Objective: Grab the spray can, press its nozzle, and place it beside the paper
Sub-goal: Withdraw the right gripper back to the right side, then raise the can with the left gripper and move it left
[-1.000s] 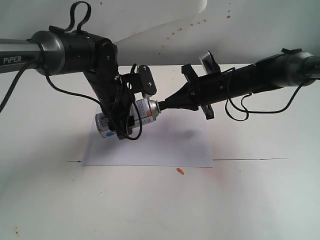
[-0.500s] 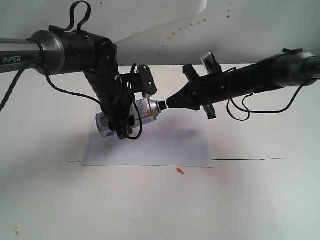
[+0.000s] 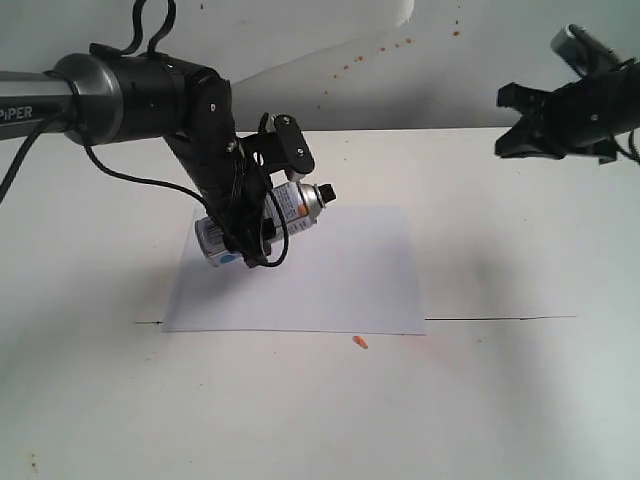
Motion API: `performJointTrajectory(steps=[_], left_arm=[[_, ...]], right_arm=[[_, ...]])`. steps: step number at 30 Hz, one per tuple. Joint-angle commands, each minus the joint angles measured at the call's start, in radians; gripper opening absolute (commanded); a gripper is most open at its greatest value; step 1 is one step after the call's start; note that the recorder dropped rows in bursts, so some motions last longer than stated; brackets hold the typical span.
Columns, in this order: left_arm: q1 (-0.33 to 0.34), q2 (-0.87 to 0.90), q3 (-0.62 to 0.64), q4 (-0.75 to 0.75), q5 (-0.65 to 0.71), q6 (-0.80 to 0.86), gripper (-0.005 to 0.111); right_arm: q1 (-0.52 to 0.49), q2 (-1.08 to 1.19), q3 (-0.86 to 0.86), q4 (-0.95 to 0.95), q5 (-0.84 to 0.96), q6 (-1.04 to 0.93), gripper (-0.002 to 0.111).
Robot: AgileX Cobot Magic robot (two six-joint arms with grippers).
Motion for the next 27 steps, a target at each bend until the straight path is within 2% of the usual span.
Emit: performJointTrajectory(steps=[1, 4, 8, 14, 18, 27], left_arm=[[0.021, -0.039, -0.011, -0.056, -0.061, -0.059, 0.000], [0.074, -0.070, -0.011, -0.207, -0.108, -0.066, 0.000], [0.161, -0.131, -0.011, -0.410, -0.149, -0.064, 0.000], [0.248, -0.261, 0.018, -0.544, -0.186, -0.045, 0.000], [0.268, -0.365, 0.118, -0.723, -0.305, 0.075, 0.000], [0.268, -0.608, 0.437, -1.073, -0.487, 0.408, 0.000]], right_arm=[[0.002, -0.223, 0.177, 0.021, -0.217, -0.128, 0.000], [0.002, -0.369, 0.309, 0.136, -0.272, -0.293, 0.000], [0.002, -0.554, 0.451, 0.171, -0.310, -0.373, 0.000], [0.002, -0.857, 0.713, 0.239, -0.526, -0.500, 0.000], [0.002, -1.047, 0.850, 0.325, -0.553, -0.514, 0.000], [0.002, -1.371, 1.084, 0.300, -0.464, -0.514, 0.000]])
